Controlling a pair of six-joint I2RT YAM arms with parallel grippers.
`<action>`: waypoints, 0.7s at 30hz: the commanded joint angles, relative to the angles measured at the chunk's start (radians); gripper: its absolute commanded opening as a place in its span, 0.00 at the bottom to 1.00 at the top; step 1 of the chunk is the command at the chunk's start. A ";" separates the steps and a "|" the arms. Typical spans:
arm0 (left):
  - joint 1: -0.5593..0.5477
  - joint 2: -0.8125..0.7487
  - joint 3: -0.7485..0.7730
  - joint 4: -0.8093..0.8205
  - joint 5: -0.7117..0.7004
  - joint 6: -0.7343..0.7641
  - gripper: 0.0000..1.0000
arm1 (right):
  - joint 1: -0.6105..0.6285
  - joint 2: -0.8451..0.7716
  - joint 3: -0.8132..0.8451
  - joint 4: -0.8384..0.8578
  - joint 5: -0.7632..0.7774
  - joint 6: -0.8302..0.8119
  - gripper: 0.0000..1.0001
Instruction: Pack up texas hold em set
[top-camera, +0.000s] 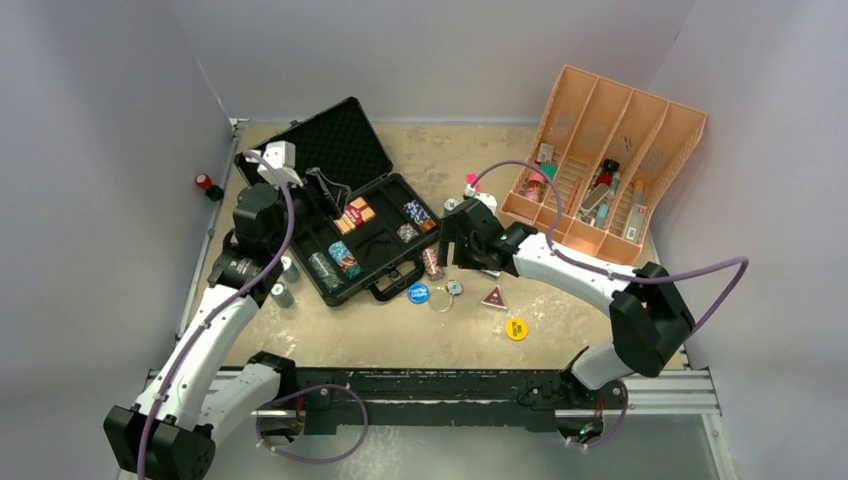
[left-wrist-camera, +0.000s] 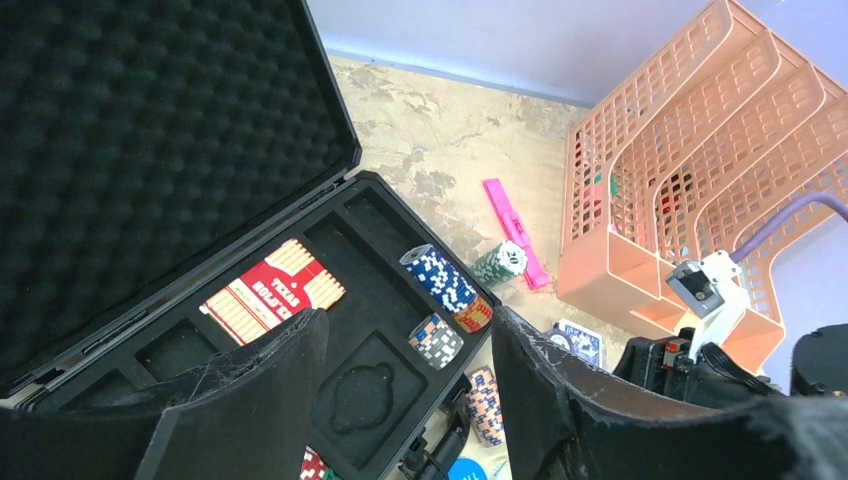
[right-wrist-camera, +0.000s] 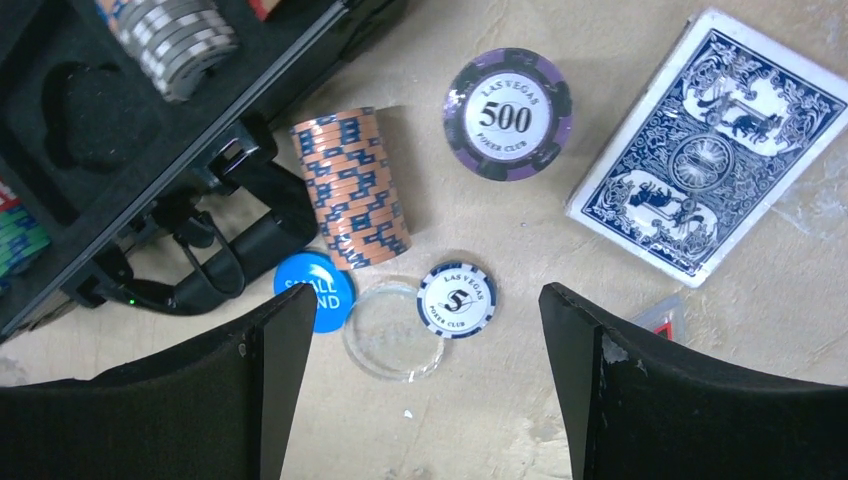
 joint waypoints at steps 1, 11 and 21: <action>-0.005 -0.018 -0.003 0.053 0.019 0.002 0.61 | 0.000 0.026 -0.008 -0.031 0.068 0.109 0.84; -0.004 -0.004 -0.003 0.052 0.015 0.005 0.61 | -0.023 0.069 0.009 -0.046 0.204 0.119 0.82; -0.003 0.010 -0.003 0.050 0.010 0.007 0.61 | -0.025 0.127 0.059 0.011 0.151 0.022 0.75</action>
